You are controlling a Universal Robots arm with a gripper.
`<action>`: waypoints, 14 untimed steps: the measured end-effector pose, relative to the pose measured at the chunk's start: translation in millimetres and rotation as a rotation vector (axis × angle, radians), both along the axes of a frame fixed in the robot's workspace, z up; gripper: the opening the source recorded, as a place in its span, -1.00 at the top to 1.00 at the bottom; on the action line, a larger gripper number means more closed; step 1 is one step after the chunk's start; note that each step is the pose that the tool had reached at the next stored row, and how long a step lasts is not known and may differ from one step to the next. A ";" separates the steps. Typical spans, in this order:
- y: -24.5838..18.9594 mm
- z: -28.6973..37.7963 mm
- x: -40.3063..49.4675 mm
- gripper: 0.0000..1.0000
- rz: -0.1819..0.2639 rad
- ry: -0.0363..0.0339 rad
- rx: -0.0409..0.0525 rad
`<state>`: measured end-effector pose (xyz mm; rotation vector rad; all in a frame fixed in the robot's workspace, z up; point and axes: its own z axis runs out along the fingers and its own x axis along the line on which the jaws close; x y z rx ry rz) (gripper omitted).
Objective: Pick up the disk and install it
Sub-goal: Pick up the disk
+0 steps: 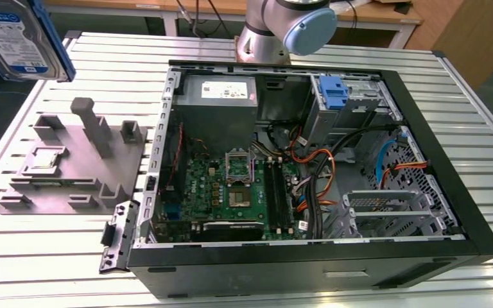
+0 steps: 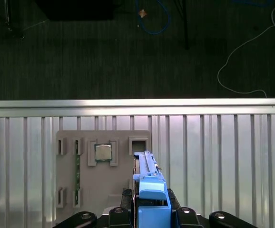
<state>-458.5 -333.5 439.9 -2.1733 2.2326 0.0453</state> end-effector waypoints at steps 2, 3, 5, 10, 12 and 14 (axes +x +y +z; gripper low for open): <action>0.0 2.9 0.0 0.27 0.000 -0.0001 0.0004; 0.0 4.1 0.0 0.27 0.000 -0.0002 0.0005; 0.0 6.7 0.0 0.27 0.000 -0.0002 0.0006; 0.0 10.7 0.0 0.27 0.000 -0.0002 0.0007; 0.0 10.7 0.0 0.27 0.000 -0.0003 0.0007; 0.0 10.7 0.0 0.27 0.000 -0.0001 0.0007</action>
